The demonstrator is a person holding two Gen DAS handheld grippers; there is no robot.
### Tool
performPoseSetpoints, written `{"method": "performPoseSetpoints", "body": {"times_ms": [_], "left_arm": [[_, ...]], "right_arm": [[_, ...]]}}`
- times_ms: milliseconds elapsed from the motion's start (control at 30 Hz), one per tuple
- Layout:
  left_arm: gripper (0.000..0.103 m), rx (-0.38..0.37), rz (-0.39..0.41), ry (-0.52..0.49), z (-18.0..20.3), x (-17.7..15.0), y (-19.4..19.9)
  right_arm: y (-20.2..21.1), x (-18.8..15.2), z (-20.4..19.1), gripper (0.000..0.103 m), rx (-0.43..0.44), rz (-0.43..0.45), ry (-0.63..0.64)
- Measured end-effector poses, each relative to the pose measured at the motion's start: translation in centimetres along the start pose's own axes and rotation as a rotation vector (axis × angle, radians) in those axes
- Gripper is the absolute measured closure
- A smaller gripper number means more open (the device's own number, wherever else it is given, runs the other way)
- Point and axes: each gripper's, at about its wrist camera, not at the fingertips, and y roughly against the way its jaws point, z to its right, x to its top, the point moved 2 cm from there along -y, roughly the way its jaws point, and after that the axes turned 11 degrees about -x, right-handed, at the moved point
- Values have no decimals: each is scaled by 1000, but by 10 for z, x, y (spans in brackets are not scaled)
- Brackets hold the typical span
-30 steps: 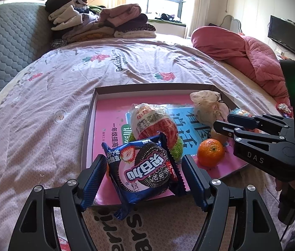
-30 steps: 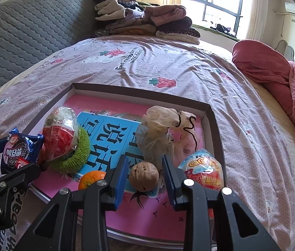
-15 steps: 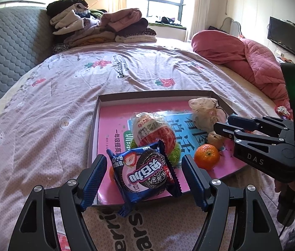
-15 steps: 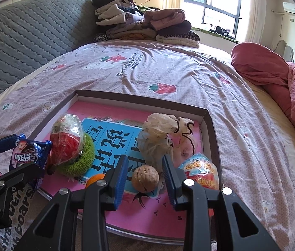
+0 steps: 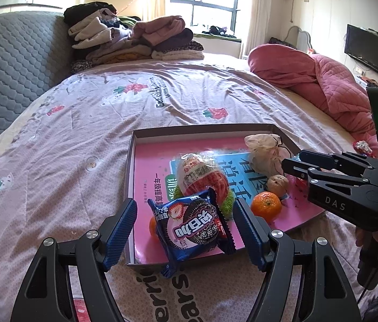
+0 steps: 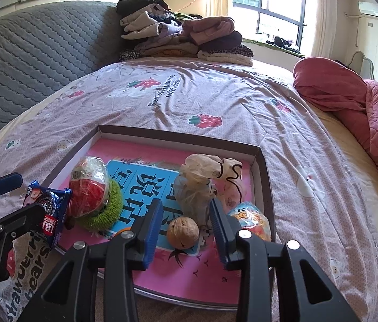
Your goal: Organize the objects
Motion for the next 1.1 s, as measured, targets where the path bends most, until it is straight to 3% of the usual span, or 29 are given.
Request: {"method": "performPoseSetpoints", "body": {"times_ms": [733, 1100], "left_arm": [[28, 18, 26, -6, 3, 6, 22], [28, 26, 60, -21, 10, 8, 41]], "right_arm": [[31, 9, 11, 61, 20, 54, -31], [53, 9, 13, 52, 37, 89, -40]]}}
